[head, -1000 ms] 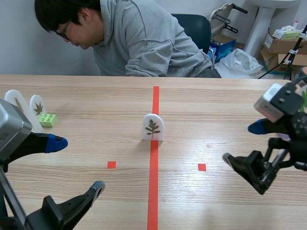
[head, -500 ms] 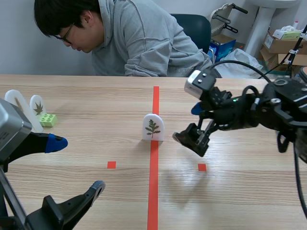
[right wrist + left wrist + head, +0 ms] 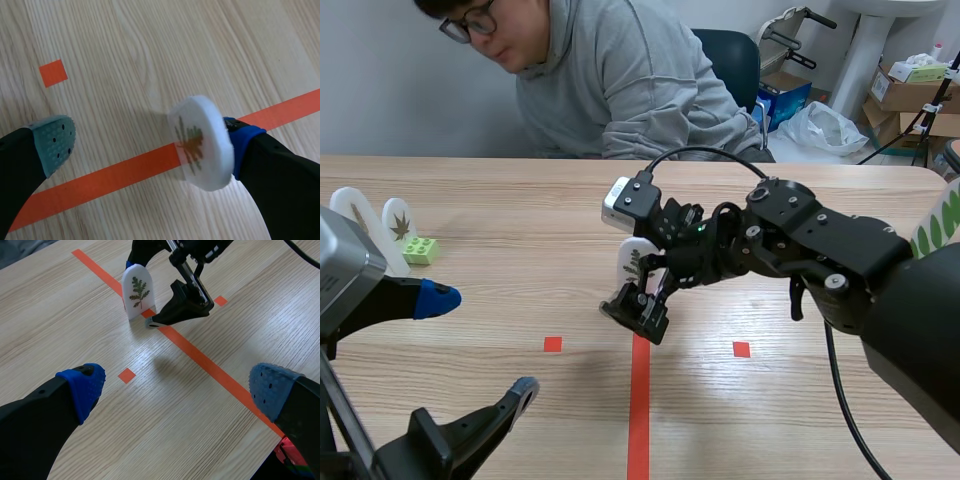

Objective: Do the leaf sorting experiment

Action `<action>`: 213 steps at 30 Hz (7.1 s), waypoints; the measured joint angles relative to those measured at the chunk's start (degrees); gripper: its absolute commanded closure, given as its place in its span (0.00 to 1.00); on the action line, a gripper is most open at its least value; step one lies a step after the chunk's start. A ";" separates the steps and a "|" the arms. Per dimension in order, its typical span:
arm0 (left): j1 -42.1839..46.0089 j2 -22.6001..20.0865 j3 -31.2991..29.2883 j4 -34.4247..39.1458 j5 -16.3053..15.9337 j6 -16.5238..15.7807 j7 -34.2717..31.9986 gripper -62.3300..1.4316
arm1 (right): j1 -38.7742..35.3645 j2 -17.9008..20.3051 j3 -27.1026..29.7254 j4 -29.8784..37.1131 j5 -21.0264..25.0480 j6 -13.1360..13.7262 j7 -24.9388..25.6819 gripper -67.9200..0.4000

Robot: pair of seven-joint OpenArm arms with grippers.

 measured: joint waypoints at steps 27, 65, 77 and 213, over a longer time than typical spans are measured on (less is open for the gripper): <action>0.00 -0.02 0.00 0.00 0.00 0.00 -0.02 0.01 | 0.02 -0.83 -0.11 -2.89 -2.23 -4.72 6.47 0.89; 0.00 -0.02 0.00 0.00 0.00 0.02 0.00 0.01 | -17.09 14.03 33.05 14.43 18.40 -13.92 -11.50 0.97; 0.00 0.00 0.00 0.00 0.02 0.02 -0.02 0.01 | -20.61 14.08 48.70 12.92 15.98 -16.39 -11.10 0.97; -2.84 0.00 -2.19 -0.55 -2.27 -1.51 -0.02 0.01 | -72.65 11.02 52.39 71.08 23.10 3.74 -10.93 0.13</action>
